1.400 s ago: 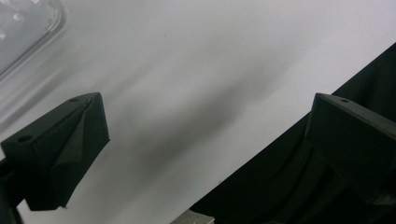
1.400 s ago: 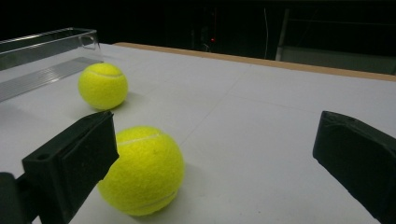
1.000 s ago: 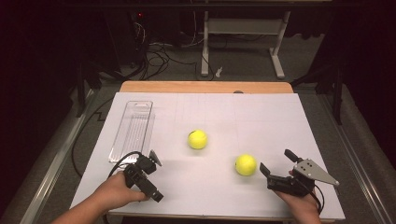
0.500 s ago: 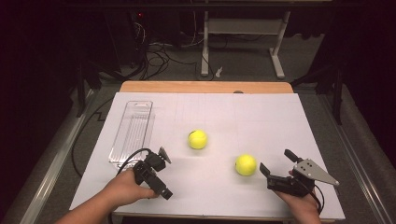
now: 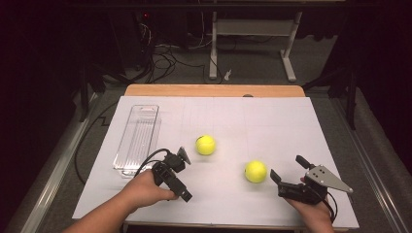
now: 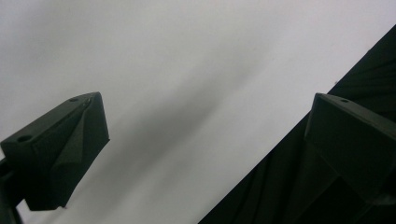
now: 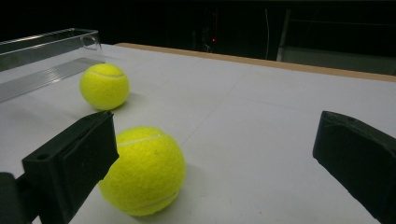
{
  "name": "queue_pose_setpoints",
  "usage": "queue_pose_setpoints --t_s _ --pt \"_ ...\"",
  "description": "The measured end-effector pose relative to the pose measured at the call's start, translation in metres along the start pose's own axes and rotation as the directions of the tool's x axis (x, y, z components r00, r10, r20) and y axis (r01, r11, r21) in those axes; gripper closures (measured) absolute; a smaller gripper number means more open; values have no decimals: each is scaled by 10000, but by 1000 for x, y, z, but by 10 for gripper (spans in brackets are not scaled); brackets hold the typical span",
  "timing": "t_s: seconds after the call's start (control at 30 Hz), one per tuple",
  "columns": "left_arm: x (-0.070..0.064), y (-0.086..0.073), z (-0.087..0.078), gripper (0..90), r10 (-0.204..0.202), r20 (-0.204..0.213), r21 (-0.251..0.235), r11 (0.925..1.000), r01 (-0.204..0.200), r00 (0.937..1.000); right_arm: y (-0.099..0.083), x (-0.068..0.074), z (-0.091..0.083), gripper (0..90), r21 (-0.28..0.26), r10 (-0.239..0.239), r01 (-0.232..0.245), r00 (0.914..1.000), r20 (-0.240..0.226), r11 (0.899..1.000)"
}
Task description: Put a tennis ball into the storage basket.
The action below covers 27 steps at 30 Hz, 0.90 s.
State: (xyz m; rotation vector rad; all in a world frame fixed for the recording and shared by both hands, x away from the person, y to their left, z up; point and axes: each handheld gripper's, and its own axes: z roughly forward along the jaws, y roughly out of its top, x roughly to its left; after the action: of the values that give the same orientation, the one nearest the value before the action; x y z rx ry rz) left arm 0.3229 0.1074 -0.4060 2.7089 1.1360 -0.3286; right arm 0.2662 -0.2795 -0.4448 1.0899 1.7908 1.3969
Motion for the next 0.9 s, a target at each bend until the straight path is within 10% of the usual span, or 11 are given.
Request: queue_pose_setpoints --t_s 0.9 --pt "-8 50 -16 6 110 202 -155 9998 -107 9997 0 0 0 6 -26 -9 9 10000 -71 10000"
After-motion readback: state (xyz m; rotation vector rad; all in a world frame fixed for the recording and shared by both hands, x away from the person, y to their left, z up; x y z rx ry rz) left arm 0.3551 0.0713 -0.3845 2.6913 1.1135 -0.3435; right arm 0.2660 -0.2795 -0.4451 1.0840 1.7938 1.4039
